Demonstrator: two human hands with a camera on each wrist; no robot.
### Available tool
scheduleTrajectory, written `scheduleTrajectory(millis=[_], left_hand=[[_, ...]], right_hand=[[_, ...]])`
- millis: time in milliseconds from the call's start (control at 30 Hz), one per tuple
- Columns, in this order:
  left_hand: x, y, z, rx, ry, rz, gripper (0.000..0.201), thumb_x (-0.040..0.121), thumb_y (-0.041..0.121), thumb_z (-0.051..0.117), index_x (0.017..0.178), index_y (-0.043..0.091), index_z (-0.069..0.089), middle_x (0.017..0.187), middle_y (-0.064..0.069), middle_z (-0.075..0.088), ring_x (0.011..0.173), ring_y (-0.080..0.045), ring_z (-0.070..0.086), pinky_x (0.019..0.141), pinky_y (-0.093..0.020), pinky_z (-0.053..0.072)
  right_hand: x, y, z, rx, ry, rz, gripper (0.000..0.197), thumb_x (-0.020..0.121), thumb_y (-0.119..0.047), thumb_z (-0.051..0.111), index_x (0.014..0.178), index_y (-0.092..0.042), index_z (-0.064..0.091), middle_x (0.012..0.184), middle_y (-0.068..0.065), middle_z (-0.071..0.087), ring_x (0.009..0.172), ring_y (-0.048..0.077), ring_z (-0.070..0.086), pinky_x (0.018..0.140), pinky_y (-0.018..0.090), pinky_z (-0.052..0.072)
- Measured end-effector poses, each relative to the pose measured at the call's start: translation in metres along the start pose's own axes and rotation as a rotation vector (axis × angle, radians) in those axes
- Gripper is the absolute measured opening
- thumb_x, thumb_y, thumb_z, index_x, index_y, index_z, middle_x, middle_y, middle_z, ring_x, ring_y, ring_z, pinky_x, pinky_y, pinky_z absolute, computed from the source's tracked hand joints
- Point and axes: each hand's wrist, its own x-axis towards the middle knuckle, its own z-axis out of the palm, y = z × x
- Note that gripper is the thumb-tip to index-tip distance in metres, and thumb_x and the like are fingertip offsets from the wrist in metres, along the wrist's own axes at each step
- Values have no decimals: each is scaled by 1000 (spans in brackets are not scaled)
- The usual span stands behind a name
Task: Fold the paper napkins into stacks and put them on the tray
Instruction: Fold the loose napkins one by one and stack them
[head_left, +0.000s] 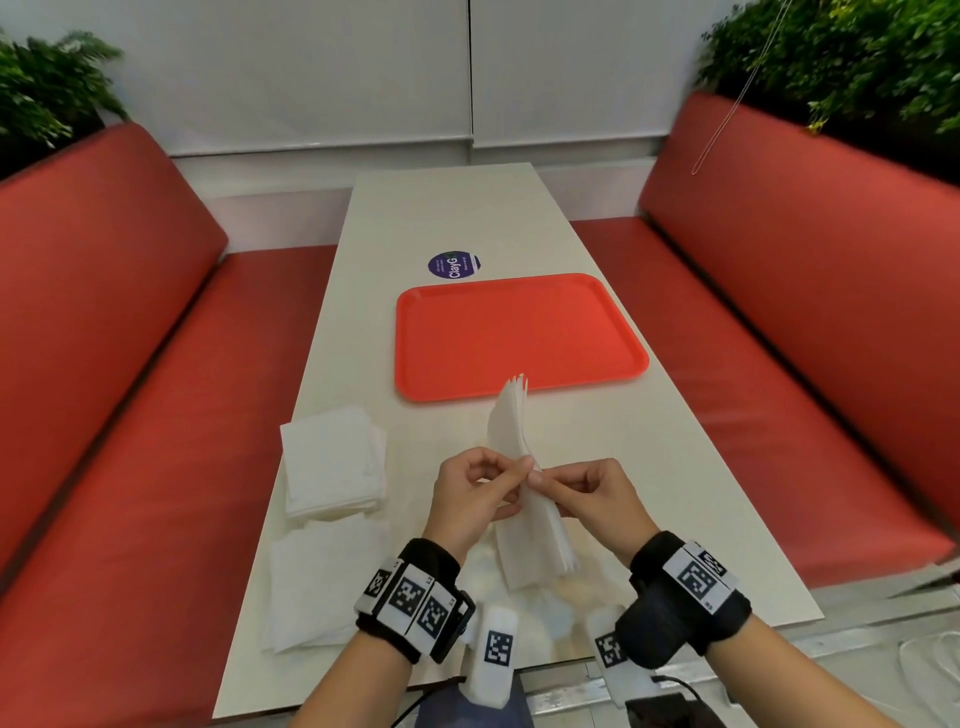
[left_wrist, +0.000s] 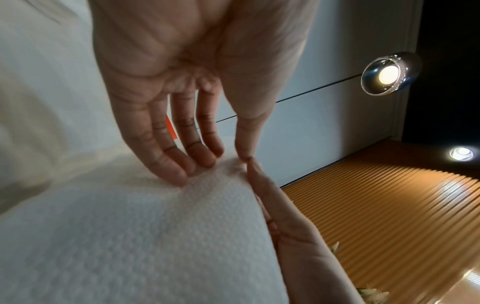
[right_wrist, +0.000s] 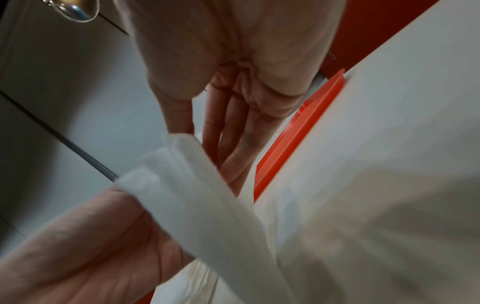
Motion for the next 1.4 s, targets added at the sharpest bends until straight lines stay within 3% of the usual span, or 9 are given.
scheduleTrajectory(millis=[200, 400, 600, 733, 900, 1000, 1133, 1267, 1400], left_hand=[[1, 0, -2, 60, 34, 9, 31, 76, 26, 83, 85, 1, 65, 76, -17, 64, 69, -18, 69, 71, -41, 62], [-2, 2, -1, 76, 10, 15, 28, 78, 22, 81, 84, 4, 61, 74, -16, 63, 68, -23, 70, 62, -34, 59], [-2, 4, -3, 31, -57, 2, 20, 87, 10, 70, 101, 0, 60, 95, -17, 71, 86, -26, 71, 72, -35, 59], [1, 2, -16, 37, 51, 6, 22, 85, 2, 67, 104, 4, 57, 90, -15, 70, 83, -25, 68, 67, -34, 55], [-1, -11, -33, 309, 201, -70, 42, 80, 11, 74, 112, 18, 47, 109, -8, 55, 98, -25, 59, 85, -39, 51], [-6, -11, -29, 548, 238, 100, 44, 81, 17, 74, 117, 20, 49, 116, -1, 44, 109, -16, 46, 93, -29, 38], [-11, 9, -5, 297, 85, 194, 11, 86, 26, 73, 92, 16, 72, 97, 3, 71, 97, -12, 66, 90, -36, 55], [-19, 27, 21, -78, -126, -15, 34, 90, 37, 66, 108, 9, 70, 106, -7, 74, 97, -24, 72, 84, -38, 59], [-20, 29, 24, -208, -208, -61, 46, 91, 41, 62, 111, 0, 69, 112, -17, 71, 102, -33, 69, 88, -44, 57]], right_hand=[[-1, 3, -1, 41, -37, 19, 34, 84, -26, 66, 100, 3, 75, 97, 15, 76, 94, 29, 72, 84, 34, 58], [-2, 3, 0, 101, -46, 77, 23, 88, -14, 66, 100, 4, 74, 97, 17, 75, 91, 27, 73, 78, 29, 57], [1, -1, -9, 119, 124, 98, 18, 86, -11, 71, 87, 7, 73, 84, 15, 73, 73, 20, 66, 62, 24, 52], [4, -9, -23, 124, 255, 78, 21, 78, -8, 78, 84, 11, 70, 79, 18, 73, 67, 20, 68, 57, 22, 52], [3, -23, -43, 62, 323, 40, 15, 73, -3, 80, 74, 6, 68, 76, 16, 73, 63, 17, 67, 49, 22, 49], [3, -33, -48, 45, 303, 9, 14, 73, -3, 80, 72, 3, 68, 81, 14, 74, 68, 17, 68, 50, 23, 51], [3, -45, -37, 33, 212, -12, 14, 70, -5, 82, 69, -1, 69, 78, 2, 72, 69, 14, 66, 53, 22, 49], [-1, -52, -17, 83, 89, -23, 13, 70, -4, 80, 69, 1, 68, 84, 6, 70, 70, 16, 66, 56, 21, 49], [-6, -50, -4, 206, 9, 68, 12, 66, -10, 78, 69, -2, 69, 84, 13, 72, 73, 21, 69, 64, 26, 55]])
